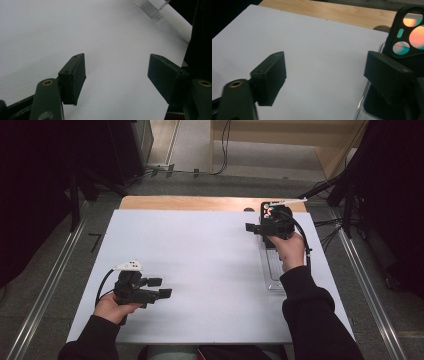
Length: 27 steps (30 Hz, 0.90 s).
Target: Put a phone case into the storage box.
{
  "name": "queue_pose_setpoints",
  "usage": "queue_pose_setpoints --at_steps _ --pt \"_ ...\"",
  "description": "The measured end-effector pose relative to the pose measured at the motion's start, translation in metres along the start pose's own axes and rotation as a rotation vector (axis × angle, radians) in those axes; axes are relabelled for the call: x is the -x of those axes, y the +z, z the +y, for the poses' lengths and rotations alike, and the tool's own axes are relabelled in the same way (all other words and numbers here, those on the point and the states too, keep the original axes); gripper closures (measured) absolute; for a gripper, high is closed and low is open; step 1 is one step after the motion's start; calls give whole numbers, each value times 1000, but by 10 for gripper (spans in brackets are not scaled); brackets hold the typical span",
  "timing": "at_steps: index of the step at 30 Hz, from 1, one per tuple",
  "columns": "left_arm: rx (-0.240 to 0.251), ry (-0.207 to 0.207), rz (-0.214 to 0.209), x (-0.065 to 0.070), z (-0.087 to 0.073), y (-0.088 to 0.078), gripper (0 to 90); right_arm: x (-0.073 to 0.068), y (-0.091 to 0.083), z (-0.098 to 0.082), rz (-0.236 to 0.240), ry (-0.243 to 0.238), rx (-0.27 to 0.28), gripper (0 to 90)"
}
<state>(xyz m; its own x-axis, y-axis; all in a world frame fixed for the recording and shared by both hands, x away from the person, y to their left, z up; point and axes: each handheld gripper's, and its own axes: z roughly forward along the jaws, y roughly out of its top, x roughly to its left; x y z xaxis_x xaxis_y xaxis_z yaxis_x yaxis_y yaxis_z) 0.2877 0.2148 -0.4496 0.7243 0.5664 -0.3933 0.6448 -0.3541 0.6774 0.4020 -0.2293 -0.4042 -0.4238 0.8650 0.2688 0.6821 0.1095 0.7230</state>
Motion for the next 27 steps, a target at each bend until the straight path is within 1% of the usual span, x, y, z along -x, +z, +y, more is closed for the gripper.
queue_pose_setpoints --at_steps 4,5,9,11,16,22,25,27 --pt "0 1 1 -1 0 0 310 -6 3 -5 39 -22 -13 220" --pt "0 1 3 -1 0 -1 311 -8 4 -6 51 -27 -27 220" --pt "1 5 0 0 0 -1 310 -14 5 -10 61 -59 -49 220" --pt "-2 3 -1 0 0 0 310 -16 5 -13 81 -59 -56 220" --pt "-2 9 -4 1 0 0 310 -20 7 -18 103 -66 -57 220" --pt "-4 10 -6 1 0 1 310 -27 13 -25 116 -94 -72 220" --pt "-5 10 -6 1 0 1 310 -32 14 -29 138 -102 -84 220" --pt "-5 11 -5 1 0 1 311 -35 13 -31 143 -113 -92 220"
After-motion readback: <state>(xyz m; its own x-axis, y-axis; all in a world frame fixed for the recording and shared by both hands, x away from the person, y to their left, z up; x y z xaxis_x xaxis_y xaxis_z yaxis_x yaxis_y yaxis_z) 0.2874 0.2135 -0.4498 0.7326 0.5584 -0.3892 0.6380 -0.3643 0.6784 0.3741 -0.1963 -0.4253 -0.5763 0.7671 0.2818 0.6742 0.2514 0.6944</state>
